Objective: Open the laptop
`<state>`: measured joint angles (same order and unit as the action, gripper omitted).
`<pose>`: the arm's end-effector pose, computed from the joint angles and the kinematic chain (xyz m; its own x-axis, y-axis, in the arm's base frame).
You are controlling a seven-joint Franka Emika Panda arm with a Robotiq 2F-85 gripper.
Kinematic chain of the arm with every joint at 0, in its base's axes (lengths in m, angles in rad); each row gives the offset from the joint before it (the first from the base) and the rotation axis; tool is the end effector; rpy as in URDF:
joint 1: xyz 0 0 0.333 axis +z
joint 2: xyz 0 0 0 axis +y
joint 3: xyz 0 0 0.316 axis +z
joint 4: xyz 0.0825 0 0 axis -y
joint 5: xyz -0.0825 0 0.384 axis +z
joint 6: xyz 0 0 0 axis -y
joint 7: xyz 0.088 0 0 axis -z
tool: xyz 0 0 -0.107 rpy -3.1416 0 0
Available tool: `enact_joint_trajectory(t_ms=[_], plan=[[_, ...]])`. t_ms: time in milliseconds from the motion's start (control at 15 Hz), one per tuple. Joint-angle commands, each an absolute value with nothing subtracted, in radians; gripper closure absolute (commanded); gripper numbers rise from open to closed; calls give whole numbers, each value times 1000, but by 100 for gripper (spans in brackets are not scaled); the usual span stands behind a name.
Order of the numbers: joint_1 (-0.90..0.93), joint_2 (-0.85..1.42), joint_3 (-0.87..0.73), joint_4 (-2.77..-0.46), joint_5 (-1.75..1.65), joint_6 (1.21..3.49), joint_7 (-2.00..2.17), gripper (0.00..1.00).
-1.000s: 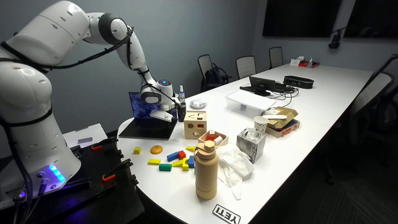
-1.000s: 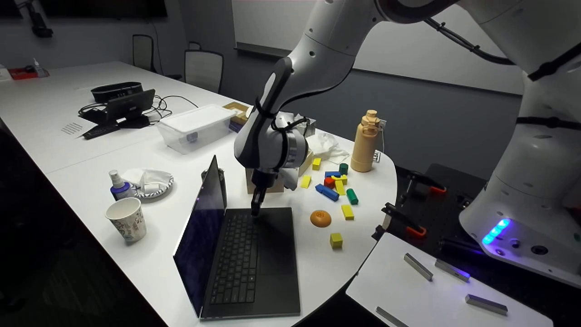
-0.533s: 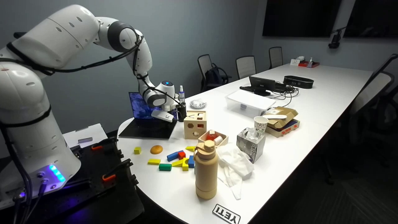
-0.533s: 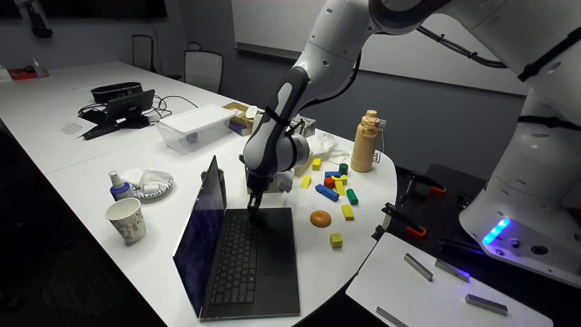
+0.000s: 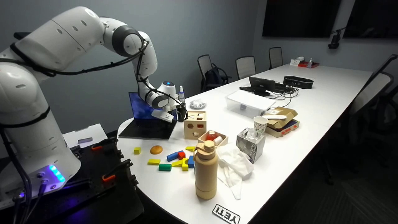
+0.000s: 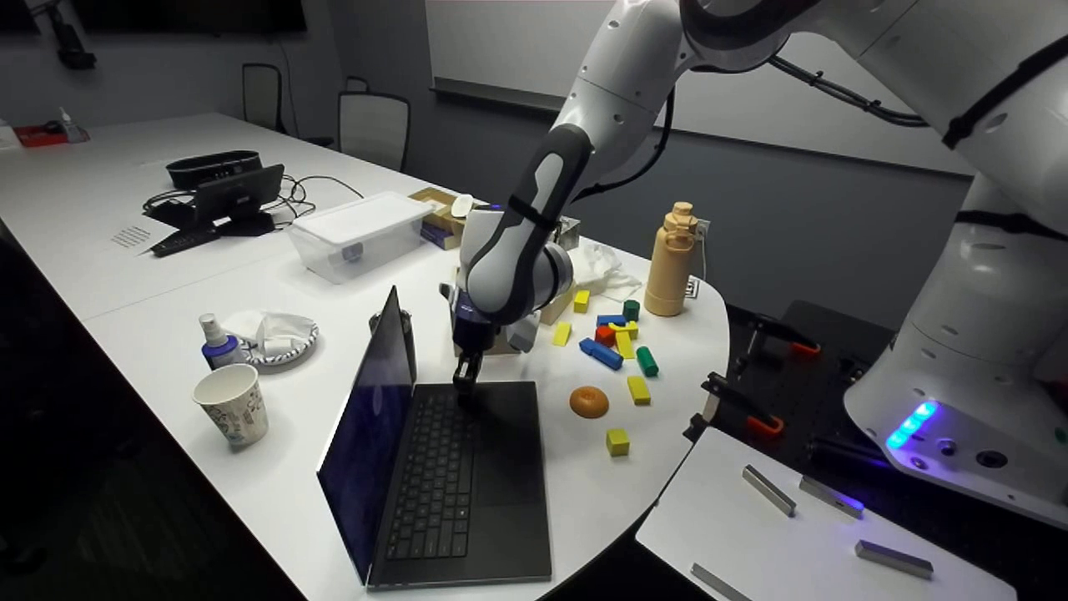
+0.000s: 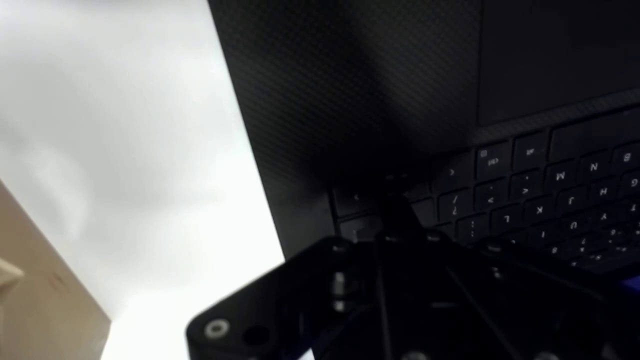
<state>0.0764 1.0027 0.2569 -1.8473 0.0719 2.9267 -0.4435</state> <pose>0.5726 0.1949 0.0053 0.8326 0.5280 0.1675 0.5524 -0.8138 -0.1804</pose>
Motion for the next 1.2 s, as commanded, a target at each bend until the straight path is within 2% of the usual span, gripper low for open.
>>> enact_joint_trajectory(t_ms=[0,467,933,1000,1133], plan=[[45,1003,287,-1845,20,2943,-368,100],[29,871,323,-1975,25,3037,-273,100],[148,599,195,-2205,35,3183,-88,100],[166,561,174,-2234,36,3193,-68,74],[142,489,202,-2292,41,3198,-45,66]])
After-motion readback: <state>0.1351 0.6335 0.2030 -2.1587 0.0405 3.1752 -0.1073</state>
